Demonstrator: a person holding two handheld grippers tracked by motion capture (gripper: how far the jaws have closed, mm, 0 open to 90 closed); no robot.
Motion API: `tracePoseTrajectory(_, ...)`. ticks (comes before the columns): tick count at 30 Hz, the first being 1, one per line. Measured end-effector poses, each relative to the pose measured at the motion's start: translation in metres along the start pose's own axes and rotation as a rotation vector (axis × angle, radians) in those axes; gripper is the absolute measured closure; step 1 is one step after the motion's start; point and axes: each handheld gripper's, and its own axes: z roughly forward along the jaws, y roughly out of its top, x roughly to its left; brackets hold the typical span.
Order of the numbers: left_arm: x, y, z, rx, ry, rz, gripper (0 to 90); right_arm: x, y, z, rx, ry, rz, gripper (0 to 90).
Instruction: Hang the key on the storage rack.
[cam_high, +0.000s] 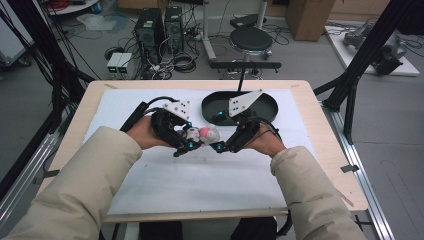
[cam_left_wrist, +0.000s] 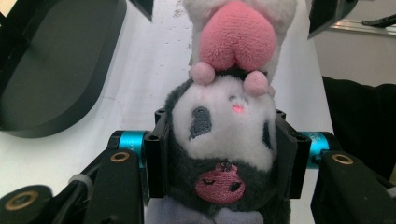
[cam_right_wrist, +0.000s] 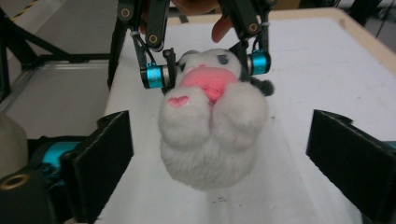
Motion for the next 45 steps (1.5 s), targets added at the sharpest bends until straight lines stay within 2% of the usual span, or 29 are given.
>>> tracePoseTrajectory(1, 0.000, 0.000, 0.001, -0.004, 0.000, 0.000, 49.3, 0.000, 0.000, 0.001, 0.012, 0.008, -0.002, 16.8)
tracePoseTrajectory(4, -0.001, 0.003, 0.002, -0.009, -0.008, 0.006, 49.4, -0.001, 0.001, 0.004, 0.036, 0.029, -0.015, 28.4)
tracePoseTrajectory(7, -0.002, 0.005, 0.003, -0.009, -0.004, 0.009, 49.3, 0.000, 0.003, 0.004, 0.054, 0.039, -0.050, 48.4)
tracePoseTrajectory(8, -0.002, 0.005, 0.002, -0.009, -0.006, 0.010, 49.3, 0.001, 0.004, 0.004, 0.056, 0.045, -0.065, 49.6)
tracePoseTrajectory(16, -0.001, 0.003, 0.005, -0.022, -0.024, 0.029, 45.4, 0.003, 0.005, 0.002, 0.067, 0.045, -0.094, 55.5)
tracePoseTrajectory(18, 0.001, 0.002, 0.005, -0.036, -0.034, 0.055, 41.8, 0.003, 0.005, 0.001, 0.067, 0.043, -0.093, 55.6)
tracePoseTrajectory(19, 0.001, 0.000, 0.006, -0.055, -0.022, 0.067, 39.3, 0.004, 0.005, 0.001, 0.067, 0.038, -0.090, 55.6)
tracePoseTrajectory(25, 0.002, 0.001, 0.003, -0.093, 0.010, 0.056, 29.2, 0.001, 0.004, -0.006, 0.046, 0.009, -0.073, 55.7)
tracePoseTrajectory(26, 0.003, 0.000, 0.003, -0.093, 0.023, 0.047, 24.7, 0.001, 0.003, -0.007, 0.046, 0.008, -0.066, 55.7)
tracePoseTrajectory(27, 0.004, -0.001, 0.002, -0.100, 0.044, 0.030, 16.6, 0.001, 0.003, -0.009, 0.055, 0.004, -0.064, 55.7)
tracePoseTrajectory(30, 0.006, -0.009, -0.003, -0.160, 0.094, -0.020, 4.4, -0.001, 0.001, -0.015, 0.063, -0.030, -0.052, 55.7)
tracePoseTrajectory(31, 0.006, -0.012, -0.006, -0.177, 0.098, -0.038, 1.8, -0.001, 0.000, -0.019, 0.056, -0.042, -0.039, 55.7)
tracePoseTrajectory(34, 0.005, -0.024, -0.015, -0.244, 0.118, -0.076, 1.7, -0.005, -0.005, -0.032, 0.021, -0.086, 0.014, 55.6)
tracePoseTrajectory(37, 0.002, -0.035, -0.026, -0.279, 0.154, -0.095, 1.7, -0.010, -0.011, -0.046, -0.012, -0.137, 0.070, 55.5)
tracePoseTrajectory(42, -0.003, -0.056, -0.040, -0.332, 0.216, -0.141, 1.8, -0.019, -0.022, -0.070, -0.066, -0.259, 0.198, 55.5)
tracePoseTrajectory(45, -0.006, -0.072, -0.047, -0.400, 0.230, -0.171, 1.8, -0.024, -0.028, -0.085, -0.098, -0.352, 0.248, 55.5)
